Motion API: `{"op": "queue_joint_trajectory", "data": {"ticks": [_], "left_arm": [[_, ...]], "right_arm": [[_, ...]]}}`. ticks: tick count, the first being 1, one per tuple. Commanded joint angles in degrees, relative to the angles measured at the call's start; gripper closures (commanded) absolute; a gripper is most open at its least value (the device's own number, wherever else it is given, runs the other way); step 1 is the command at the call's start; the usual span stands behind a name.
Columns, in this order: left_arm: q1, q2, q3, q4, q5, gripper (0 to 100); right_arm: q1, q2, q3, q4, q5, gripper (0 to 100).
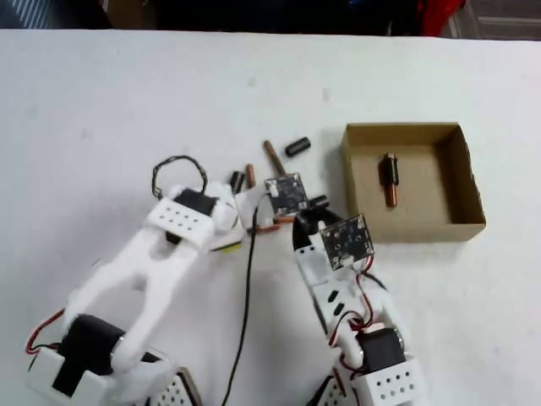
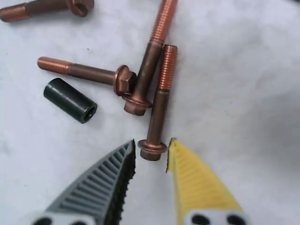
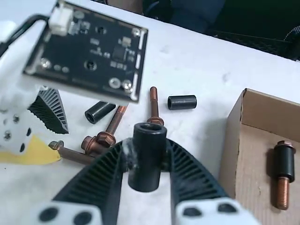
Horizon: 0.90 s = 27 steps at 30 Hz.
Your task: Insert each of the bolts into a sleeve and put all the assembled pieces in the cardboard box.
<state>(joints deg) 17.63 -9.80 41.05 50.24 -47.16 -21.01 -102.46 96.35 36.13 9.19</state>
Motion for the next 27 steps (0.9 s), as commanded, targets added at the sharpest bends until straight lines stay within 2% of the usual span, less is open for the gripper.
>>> {"op": "queue_joint_trajectory", "data": {"ticks": [1, 10, 17, 27], "left_arm": [[-0.6, 1.2, -5.3, 2.3, -0.7, 85], [-0.5, 14.4, -20.0, 12.5, -0.4, 86], [-0.5, 15.3, -20.5, 12.7, -0.7, 85], [-0.8, 15.3, -20.5, 12.6, -2.6, 86]], "right_arm": [[0.8, -0.7, 0.5, -1.2, -0.4, 98.2], [4.6, -0.7, 0.5, -1.2, -0.7, 98.2], [11.9, -0.7, 0.5, -1.0, -0.8, 98.2], [12.4, -0.7, 0.5, 1.3, -0.8, 98.2]]}}
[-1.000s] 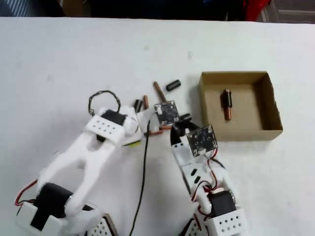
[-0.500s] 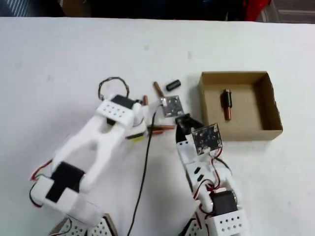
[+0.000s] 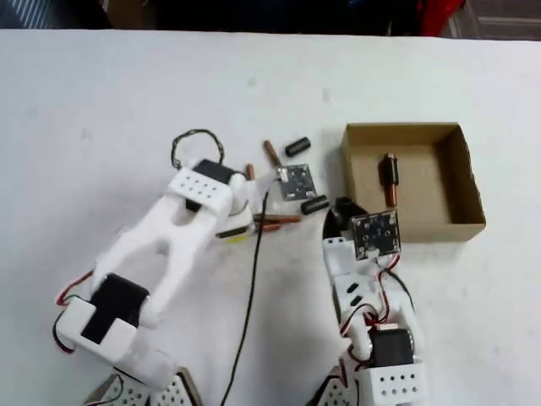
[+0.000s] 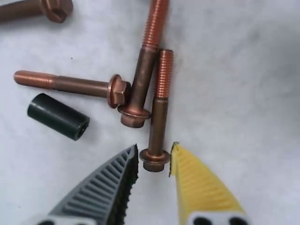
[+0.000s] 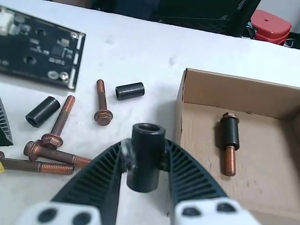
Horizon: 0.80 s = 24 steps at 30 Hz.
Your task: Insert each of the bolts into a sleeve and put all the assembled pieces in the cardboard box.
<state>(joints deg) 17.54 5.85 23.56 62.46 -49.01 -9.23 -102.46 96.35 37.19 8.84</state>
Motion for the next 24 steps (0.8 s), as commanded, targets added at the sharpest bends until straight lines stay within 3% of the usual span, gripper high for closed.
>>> {"op": "queue_joint_trajectory", "data": {"ticks": [1, 18, 24], "left_arm": [[-0.7, -0.3, -3.0, 0.4, -0.8, 86], [-0.9, 6.6, -6.9, -0.4, -1.1, 86], [-4.2, 10.9, -7.3, 0.8, -4.4, 86]], "right_arm": [[0.7, -0.7, 0.5, 0.2, -0.4, 98.2], [0.7, -0.7, 0.5, 0.2, -0.4, 98.2], [0.7, -0.7, 0.5, 0.0, -0.4, 98.2]]}}
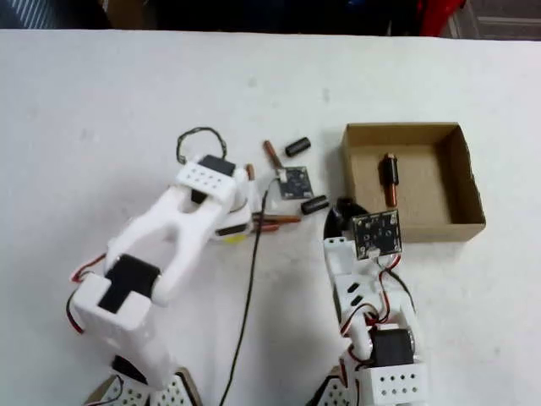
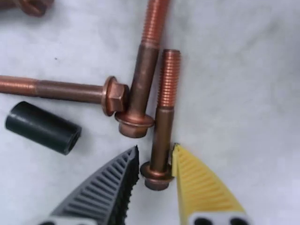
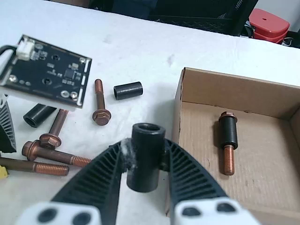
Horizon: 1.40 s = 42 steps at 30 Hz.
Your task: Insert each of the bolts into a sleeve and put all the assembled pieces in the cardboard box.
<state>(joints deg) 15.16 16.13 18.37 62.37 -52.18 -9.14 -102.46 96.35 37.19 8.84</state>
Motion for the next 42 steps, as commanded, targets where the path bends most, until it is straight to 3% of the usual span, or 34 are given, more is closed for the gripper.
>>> {"op": "queue_joint_trajectory", "data": {"ticks": [1, 10, 16, 34, 42], "left_arm": [[-1.8, 1.1, -2.1, 1.1, -1.4, 86], [-1.8, 2.0, -4.0, 1.0, -1.5, 97], [-1.8, 1.6, -4.0, 1.6, -1.1, 98], [-1.7, 1.5, -26.2, 38.2, -1.4, 98], [-0.9, -13.7, -22.9, 39.8, -2.5, 98]], "right_arm": [[0.7, -0.7, 0.5, 0.0, -0.4, 98.2], [0.7, -0.7, 0.5, 0.1, -0.4, 98.2], [0.7, -0.7, 0.5, 0.2, -0.3, 98.2], [0.5, -0.7, 0.5, 0.2, -0.2, 98.2], [0.5, -0.7, 0.5, 0.3, -0.2, 98.2]]}}
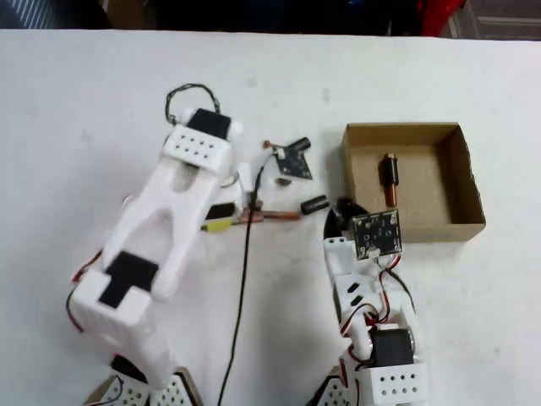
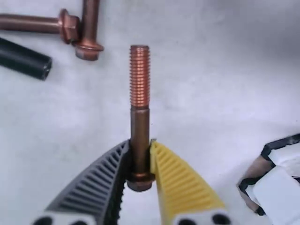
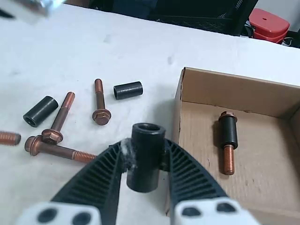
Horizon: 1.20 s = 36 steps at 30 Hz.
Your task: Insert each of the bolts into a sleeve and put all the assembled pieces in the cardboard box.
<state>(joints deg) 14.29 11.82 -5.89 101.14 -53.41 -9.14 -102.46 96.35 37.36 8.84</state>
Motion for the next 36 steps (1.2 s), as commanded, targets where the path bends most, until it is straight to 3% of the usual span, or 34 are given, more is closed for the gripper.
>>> {"op": "queue_joint_trajectory", "data": {"ticks": [1, 9, 20, 36], "left_arm": [[0.0, -11.7, 3.5, 1.1, -3.0, 98], [-4.2, -19.8, 23.2, 0.2, -14.6, 98], [-18.1, -19.7, 27.1, -6.0, -31.5, 98], [-18.8, -19.6, 40.9, -31.6, -32.5, 97]], "right_arm": [[0.5, -0.7, 0.5, 0.1, -0.2, 98.2], [0.5, -0.7, 0.5, 0.1, -0.2, 98.2], [0.3, -0.7, 0.5, 0.2, -0.1, 98.2], [0.3, -0.7, 0.5, 0.2, -0.1, 98.1]]}}
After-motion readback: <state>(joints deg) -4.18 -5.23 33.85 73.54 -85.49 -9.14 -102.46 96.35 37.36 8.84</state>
